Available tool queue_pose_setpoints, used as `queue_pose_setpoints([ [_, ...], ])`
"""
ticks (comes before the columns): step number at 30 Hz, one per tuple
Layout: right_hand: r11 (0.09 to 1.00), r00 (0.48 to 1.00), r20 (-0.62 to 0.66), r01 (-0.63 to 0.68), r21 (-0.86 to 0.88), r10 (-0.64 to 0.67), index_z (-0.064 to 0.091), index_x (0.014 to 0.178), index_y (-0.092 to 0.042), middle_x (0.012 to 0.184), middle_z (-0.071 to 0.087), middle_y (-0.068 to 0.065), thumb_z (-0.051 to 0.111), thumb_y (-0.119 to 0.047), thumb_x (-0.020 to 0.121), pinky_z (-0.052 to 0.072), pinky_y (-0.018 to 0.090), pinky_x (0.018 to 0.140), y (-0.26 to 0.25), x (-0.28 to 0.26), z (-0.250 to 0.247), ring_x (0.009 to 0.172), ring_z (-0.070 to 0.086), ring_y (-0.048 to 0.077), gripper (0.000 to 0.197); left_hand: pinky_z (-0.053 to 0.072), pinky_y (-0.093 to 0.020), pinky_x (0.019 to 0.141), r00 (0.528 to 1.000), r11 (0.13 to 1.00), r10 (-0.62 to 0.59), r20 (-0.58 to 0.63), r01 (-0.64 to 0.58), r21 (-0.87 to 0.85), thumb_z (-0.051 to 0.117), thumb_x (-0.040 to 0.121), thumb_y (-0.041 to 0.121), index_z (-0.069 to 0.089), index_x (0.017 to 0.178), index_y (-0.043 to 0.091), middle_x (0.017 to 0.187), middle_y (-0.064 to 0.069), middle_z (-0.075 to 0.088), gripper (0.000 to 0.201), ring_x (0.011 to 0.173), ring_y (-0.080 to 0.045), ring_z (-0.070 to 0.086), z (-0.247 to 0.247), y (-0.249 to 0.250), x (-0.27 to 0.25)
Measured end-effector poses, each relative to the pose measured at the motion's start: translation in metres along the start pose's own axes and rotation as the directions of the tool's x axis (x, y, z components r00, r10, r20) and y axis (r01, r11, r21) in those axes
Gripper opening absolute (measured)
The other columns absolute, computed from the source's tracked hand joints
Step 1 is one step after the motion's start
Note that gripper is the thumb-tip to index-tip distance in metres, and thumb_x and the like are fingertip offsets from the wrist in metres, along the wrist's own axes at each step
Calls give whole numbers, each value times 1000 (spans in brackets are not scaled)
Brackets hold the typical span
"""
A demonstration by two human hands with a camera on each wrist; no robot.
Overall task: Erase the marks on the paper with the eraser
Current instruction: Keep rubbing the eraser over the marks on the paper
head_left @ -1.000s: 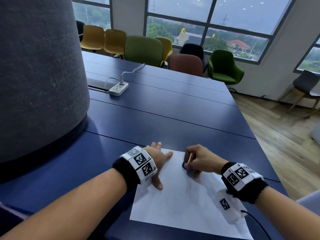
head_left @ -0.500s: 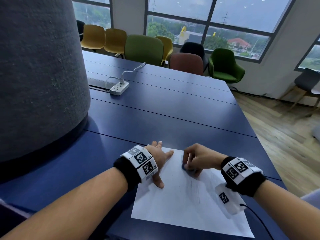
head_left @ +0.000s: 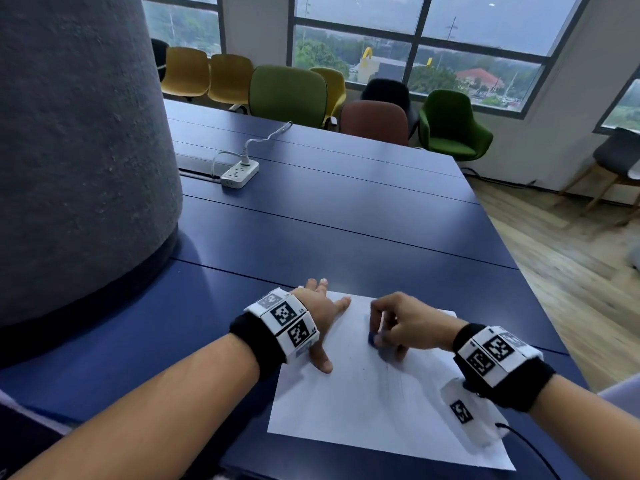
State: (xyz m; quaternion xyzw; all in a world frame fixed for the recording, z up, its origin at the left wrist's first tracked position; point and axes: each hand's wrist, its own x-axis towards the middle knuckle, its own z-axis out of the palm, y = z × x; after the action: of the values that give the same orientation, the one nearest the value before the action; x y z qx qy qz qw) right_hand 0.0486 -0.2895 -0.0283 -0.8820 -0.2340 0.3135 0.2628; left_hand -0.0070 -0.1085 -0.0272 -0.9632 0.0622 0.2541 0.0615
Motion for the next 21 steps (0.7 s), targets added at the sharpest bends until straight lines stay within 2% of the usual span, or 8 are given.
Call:
queue_pose_setpoints([
  [3,999,983,181,28,-47,-19,61,76,-11,84,70,22,66,3,83,61,36,62,-4,-10,8,67,67,28,16,22,-46,114,1000,1000,7,11,-7,10,82,66,57,-9,155,32,161,-20,-9,130,148,-37,0,0,0,0],
  [7,1000,998,-60,-2,-10,2,60,76,-9,74,66,13,68,-1,84,61,36,59,1,1,-5,63,66,25,14,24,-48,114,1000,1000,-4,7,4,10,82,65,59,-10,155,32,162,-18,-8,132,148,-37,2,1,-1,2],
  [8,1000,998,-68,2,4,-2,60,77,-8,73,66,12,68,-1,84,61,36,59,1,-1,-5,62,66,26,13,24,-48,114,1000,1000,-9,9,8,11,82,65,59,-10,155,32,162,-18,-9,132,148,-37,1,1,-1,2],
  [12,999,974,223,37,-38,-27,63,82,-8,79,66,13,66,3,82,60,33,60,-2,-17,11,67,66,26,11,22,-48,114,1000,1000,-9,20,9,18,81,65,60,-11,155,31,161,-18,-10,132,148,-38,-1,1,0,3],
  [13,997,969,245,47,-58,-31,63,82,-9,81,67,13,66,3,82,60,34,61,-4,-18,11,69,66,27,12,23,-48,114,1000,1000,-8,18,7,20,81,65,60,-11,155,31,161,-19,-10,132,148,-38,0,1,0,3],
  [17,999,999,-22,32,-8,-32,60,78,-10,74,67,13,67,0,83,62,44,65,-5,-2,4,64,67,30,13,25,-48,114,1000,1000,-6,18,5,24,81,66,59,-10,155,31,162,-18,-9,131,148,-37,2,0,0,2],
  [18,999,999,-16,40,-7,-40,59,76,-12,75,68,15,67,-1,83,62,45,66,-5,-2,6,63,67,30,15,24,-48,114,1000,1000,-9,20,9,25,81,66,59,-11,155,31,162,-18,-9,131,148,-38,1,0,0,2],
  [21,994,964,256,92,-51,-76,62,73,-19,88,71,21,66,0,81,61,41,67,-11,-14,20,67,67,28,21,23,-50,114,1000,1000,-9,27,8,24,81,65,59,-11,155,30,161,-20,-10,132,148,-39,-1,1,0,2],
])
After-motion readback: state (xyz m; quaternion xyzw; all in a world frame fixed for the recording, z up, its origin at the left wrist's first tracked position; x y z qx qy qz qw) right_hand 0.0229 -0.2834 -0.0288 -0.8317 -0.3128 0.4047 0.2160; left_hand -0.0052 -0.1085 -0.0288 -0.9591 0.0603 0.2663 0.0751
